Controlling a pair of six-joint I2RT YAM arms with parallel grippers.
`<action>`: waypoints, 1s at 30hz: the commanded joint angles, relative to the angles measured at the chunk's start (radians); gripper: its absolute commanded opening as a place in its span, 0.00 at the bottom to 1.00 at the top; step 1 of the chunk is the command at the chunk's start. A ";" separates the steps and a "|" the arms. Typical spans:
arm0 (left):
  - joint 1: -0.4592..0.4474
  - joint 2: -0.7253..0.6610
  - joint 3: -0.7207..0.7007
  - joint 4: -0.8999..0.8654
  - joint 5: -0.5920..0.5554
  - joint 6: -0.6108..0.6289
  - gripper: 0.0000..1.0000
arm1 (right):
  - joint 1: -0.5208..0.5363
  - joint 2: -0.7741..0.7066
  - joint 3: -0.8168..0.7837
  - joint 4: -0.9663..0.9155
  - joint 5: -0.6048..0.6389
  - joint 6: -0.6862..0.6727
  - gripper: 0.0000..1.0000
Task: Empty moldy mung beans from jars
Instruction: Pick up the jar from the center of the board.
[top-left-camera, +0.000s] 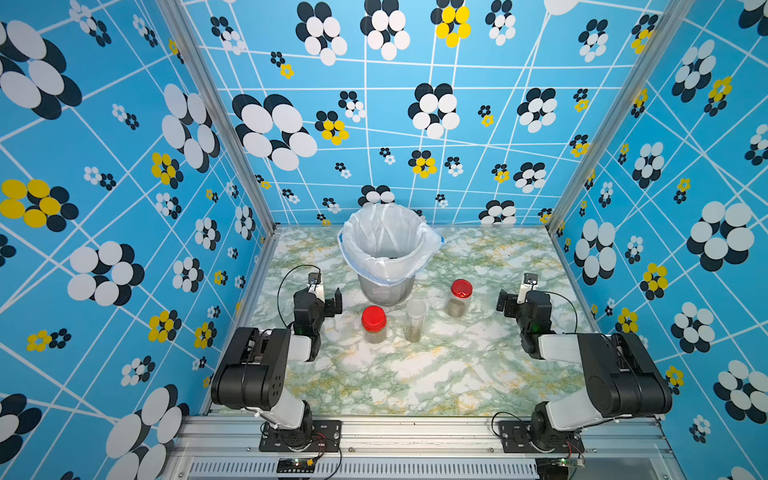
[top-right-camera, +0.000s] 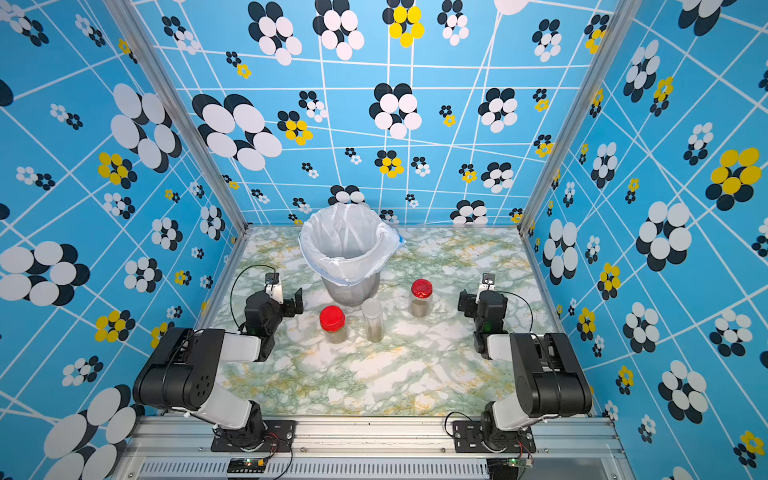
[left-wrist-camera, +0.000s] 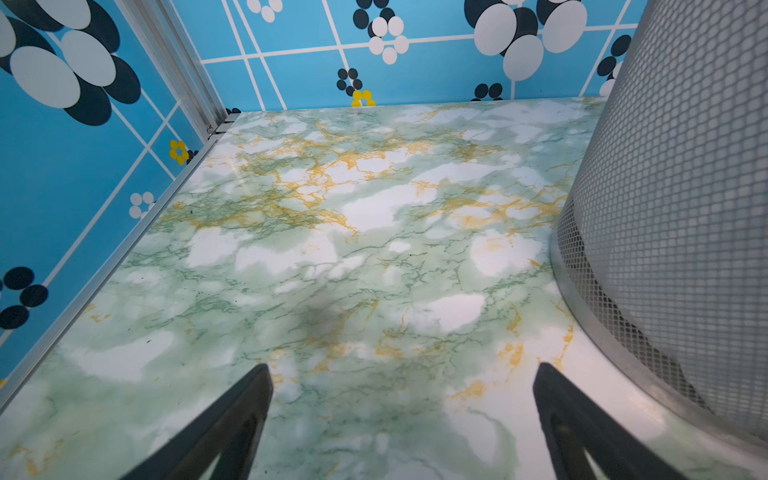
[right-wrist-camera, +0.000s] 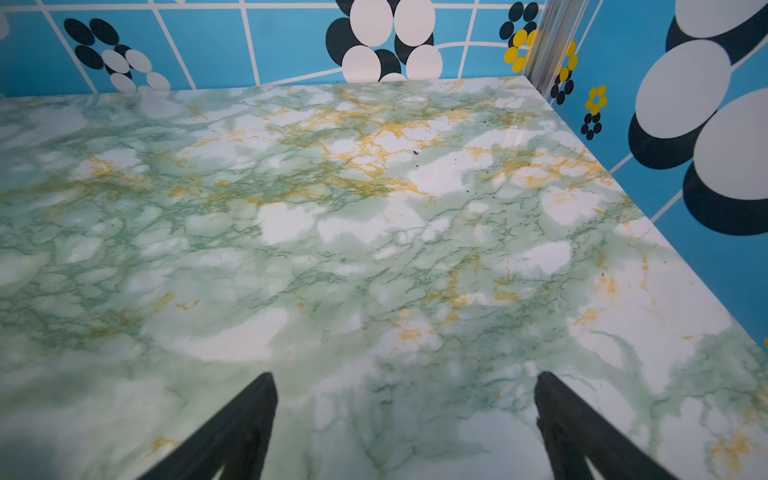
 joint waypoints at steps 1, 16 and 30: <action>0.008 -0.015 0.010 -0.004 0.020 -0.005 0.99 | 0.003 -0.011 0.018 0.016 -0.005 -0.008 0.99; 0.014 -0.014 0.010 -0.005 -0.003 -0.024 0.99 | 0.003 -0.010 0.018 0.014 -0.005 -0.007 0.99; 0.015 -0.021 0.003 0.008 0.011 -0.019 0.99 | 0.002 -0.010 0.019 0.013 -0.007 -0.006 0.99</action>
